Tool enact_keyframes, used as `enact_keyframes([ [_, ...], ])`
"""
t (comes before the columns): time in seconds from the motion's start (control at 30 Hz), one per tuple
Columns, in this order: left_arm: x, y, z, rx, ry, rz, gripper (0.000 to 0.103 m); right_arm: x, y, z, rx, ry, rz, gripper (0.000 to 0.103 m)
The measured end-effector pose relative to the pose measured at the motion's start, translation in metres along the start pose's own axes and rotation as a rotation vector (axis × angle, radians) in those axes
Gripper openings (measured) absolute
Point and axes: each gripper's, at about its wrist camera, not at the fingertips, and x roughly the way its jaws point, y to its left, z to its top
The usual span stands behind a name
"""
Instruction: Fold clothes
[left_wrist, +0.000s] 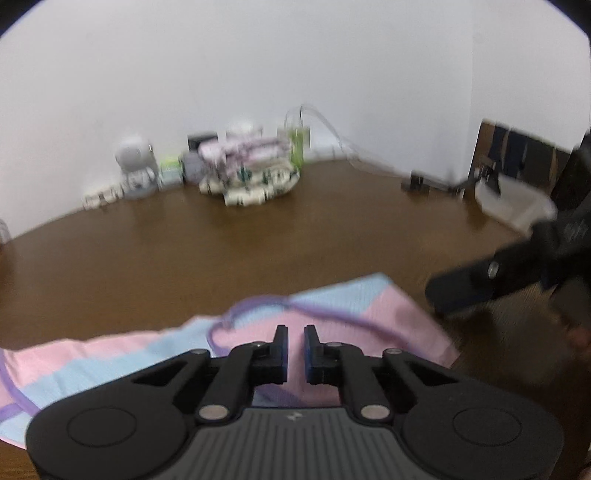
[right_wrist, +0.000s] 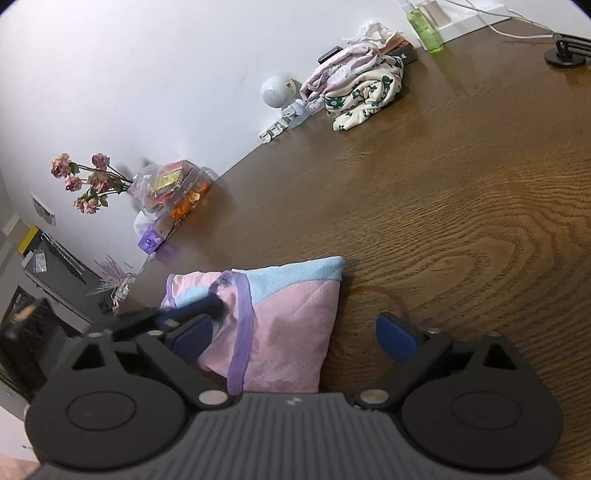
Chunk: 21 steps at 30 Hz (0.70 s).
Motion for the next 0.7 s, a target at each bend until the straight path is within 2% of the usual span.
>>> enact_keyframes([
  [0.17, 0.008, 0.006, -0.004, -0.019, 0.014, -0.013, 0.008, 0.011, -0.003, -0.002, 0.048, 0.013, 0.025, 0.067],
  [0.23, 0.008, 0.005, -0.005, -0.021, 0.012, -0.016, 0.009, 0.015, -0.007, -0.003, 0.075, 0.022, 0.033, 0.046],
  [0.33, 0.008, 0.006, -0.005, -0.027, 0.009, -0.022, 0.009, 0.020, -0.012, -0.006, 0.117, 0.030, 0.041, 0.021],
  [0.47, 0.007, 0.007, -0.005, -0.037, 0.006, -0.029, 0.009, 0.022, -0.014, -0.007, 0.143, 0.034, 0.035, 0.018],
  [0.53, 0.007, 0.006, -0.005, -0.039, 0.007, -0.026, 0.009, 0.021, -0.012, -0.004, 0.135, 0.040, 0.031, 0.007],
  [0.6, 0.007, 0.003, -0.004, -0.045, 0.010, -0.026, 0.009, 0.015, -0.009, 0.001, 0.121, 0.041, 0.036, 0.006],
  [0.7, 0.011, -0.006, 0.002, -0.066, 0.025, -0.082, 0.012, 0.005, -0.004, 0.010, 0.099, 0.042, 0.043, 0.005],
])
